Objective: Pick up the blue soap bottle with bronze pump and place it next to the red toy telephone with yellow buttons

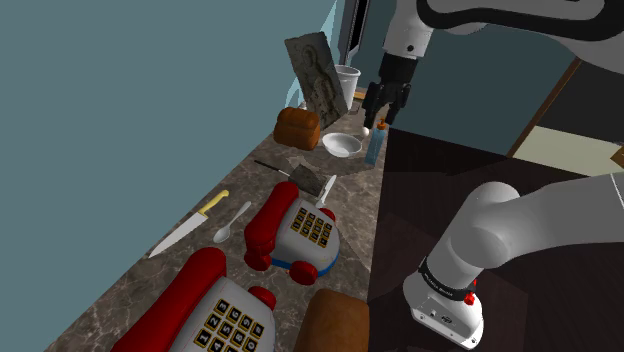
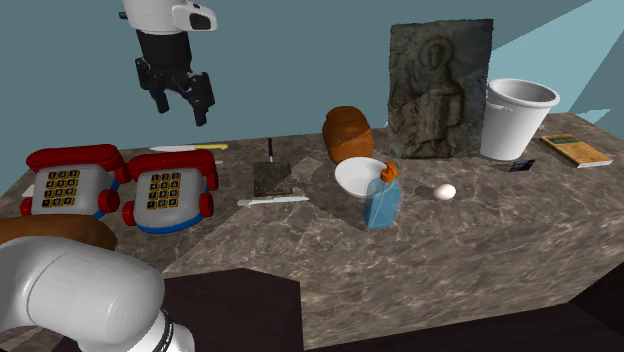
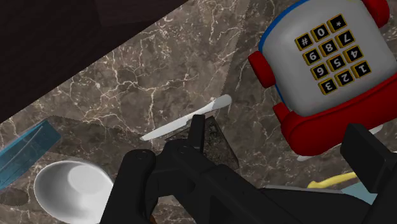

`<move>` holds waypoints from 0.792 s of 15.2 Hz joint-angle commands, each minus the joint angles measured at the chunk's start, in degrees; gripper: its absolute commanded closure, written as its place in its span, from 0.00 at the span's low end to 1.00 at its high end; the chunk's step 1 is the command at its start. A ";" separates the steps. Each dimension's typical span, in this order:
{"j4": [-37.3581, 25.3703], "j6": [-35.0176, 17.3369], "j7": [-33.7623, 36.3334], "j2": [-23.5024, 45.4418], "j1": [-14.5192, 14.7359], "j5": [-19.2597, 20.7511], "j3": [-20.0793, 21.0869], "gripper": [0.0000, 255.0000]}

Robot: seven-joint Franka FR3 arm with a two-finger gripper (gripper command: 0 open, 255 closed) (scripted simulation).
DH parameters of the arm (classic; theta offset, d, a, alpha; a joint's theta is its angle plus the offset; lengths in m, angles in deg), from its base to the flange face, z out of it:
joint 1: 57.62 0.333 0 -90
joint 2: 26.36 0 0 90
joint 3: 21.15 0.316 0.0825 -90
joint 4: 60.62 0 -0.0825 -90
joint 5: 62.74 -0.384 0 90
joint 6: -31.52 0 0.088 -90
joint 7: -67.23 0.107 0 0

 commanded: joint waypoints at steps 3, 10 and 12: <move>-0.25 -1.16 -2.67 1.95 -0.72 1.65 -2.18 0.00; -3.21 -5.43 -11.78 10.67 -2.88 6.32 -9.58 0.00; -4.65 -6.64 -14.35 13.65 -3.36 7.24 -11.63 0.00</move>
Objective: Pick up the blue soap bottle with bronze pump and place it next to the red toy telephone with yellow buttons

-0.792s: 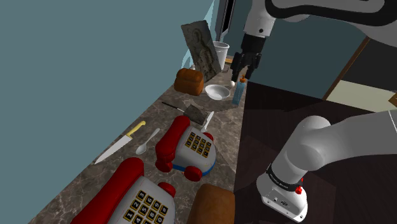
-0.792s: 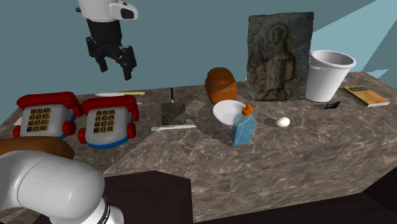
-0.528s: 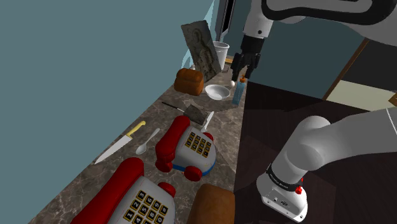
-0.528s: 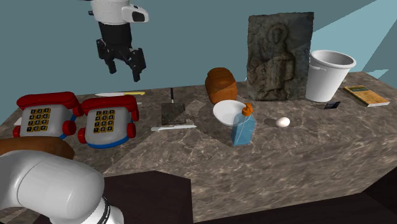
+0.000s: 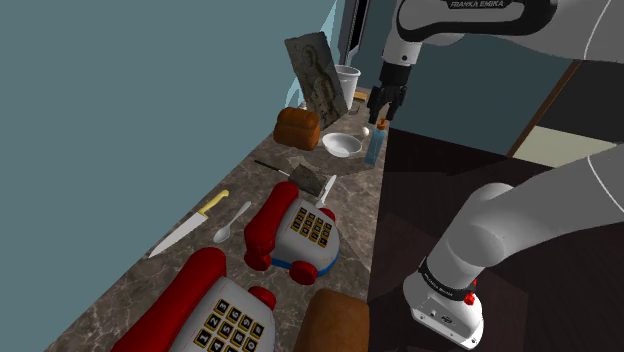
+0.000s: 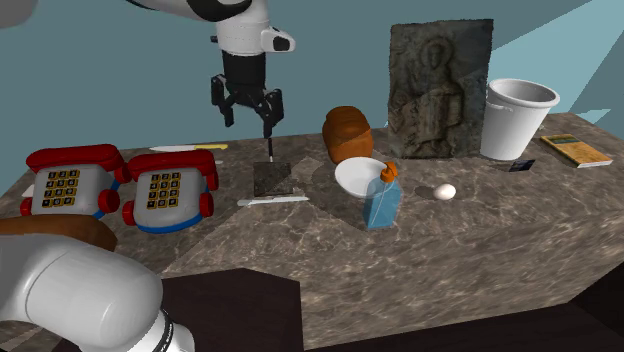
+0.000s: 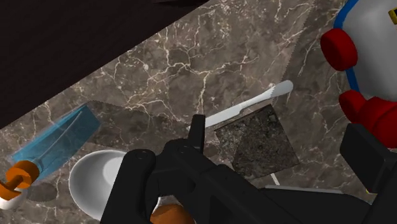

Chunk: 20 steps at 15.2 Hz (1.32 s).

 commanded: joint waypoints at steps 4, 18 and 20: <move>-4.25 -3.06 -6.56 8.09 -1.03 1.62 -5.00 0.00; -25.93 -6.80 -26.16 37.03 -5.68 -3.92 -15.77 0.00; -30.38 -6.40 -28.87 41.84 -7.26 -5.71 -16.41 0.00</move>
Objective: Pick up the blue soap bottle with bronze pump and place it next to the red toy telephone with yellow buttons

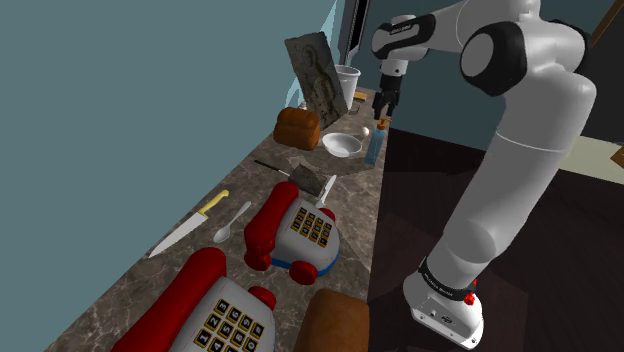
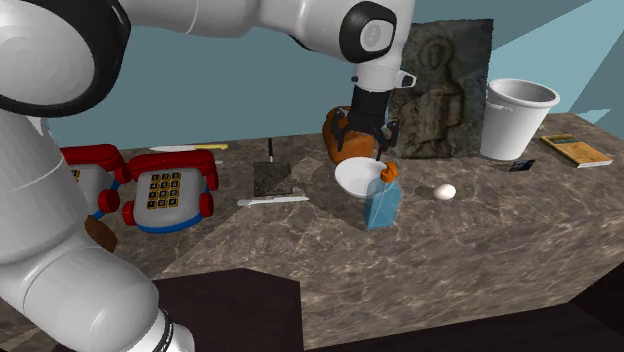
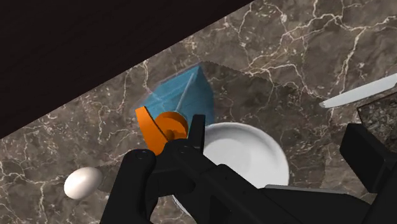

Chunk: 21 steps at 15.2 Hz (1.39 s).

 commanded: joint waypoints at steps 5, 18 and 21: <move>-16.51 3.12 -7.36 15.50 -6.19 -5.69 -0.65 0.00; -13.17 -2.09 -8.38 17.65 -6.87 -6.52 -0.29 0.00; -13.18 -2.08 -8.38 17.66 -6.88 -6.52 -0.29 0.00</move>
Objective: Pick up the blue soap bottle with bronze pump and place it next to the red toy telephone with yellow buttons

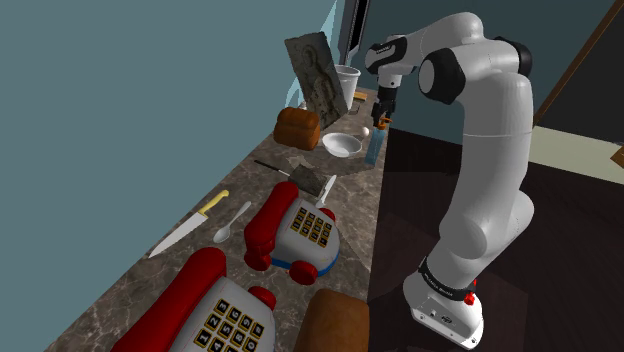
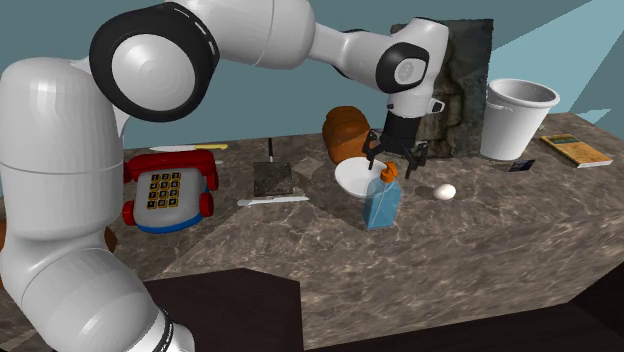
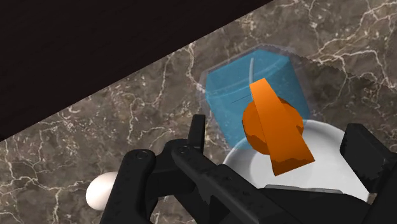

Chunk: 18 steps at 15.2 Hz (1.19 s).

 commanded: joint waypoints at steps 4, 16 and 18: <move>0.00 0.00 0.00 0.00 0.00 0.00 0.00 1.00; -2.77 3.46 0.14 -0.80 -0.09 0.44 -0.25 1.00; -4.02 4.89 0.18 -1.02 -0.16 0.57 -0.34 1.00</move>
